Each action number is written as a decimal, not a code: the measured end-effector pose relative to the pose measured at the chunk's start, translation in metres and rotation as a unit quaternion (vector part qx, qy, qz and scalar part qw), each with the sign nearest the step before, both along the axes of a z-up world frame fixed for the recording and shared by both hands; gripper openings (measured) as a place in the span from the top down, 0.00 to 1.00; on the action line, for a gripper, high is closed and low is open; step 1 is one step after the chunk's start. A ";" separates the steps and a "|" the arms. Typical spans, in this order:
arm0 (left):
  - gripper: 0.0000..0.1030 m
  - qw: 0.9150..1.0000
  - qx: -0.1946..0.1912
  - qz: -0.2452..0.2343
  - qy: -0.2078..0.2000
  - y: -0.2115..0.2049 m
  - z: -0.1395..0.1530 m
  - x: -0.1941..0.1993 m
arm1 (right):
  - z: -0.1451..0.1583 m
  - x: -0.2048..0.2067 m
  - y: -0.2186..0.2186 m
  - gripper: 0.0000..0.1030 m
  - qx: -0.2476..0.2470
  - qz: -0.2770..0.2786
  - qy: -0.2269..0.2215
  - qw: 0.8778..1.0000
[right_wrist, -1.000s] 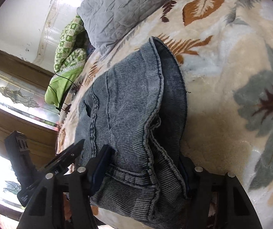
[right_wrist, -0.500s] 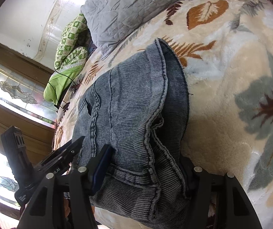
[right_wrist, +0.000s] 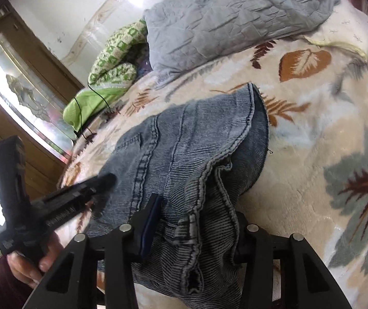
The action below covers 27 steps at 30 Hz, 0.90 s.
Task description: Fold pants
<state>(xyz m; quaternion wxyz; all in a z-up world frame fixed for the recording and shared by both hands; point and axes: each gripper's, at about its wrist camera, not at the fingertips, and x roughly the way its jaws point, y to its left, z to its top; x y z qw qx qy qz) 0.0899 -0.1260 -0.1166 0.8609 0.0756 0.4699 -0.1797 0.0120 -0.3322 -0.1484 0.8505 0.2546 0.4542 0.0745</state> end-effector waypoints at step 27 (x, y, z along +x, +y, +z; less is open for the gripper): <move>0.72 0.970 -0.195 -0.012 0.144 0.028 -0.017 0.019 | -0.017 0.007 -0.014 0.54 0.119 -0.021 0.003 0.993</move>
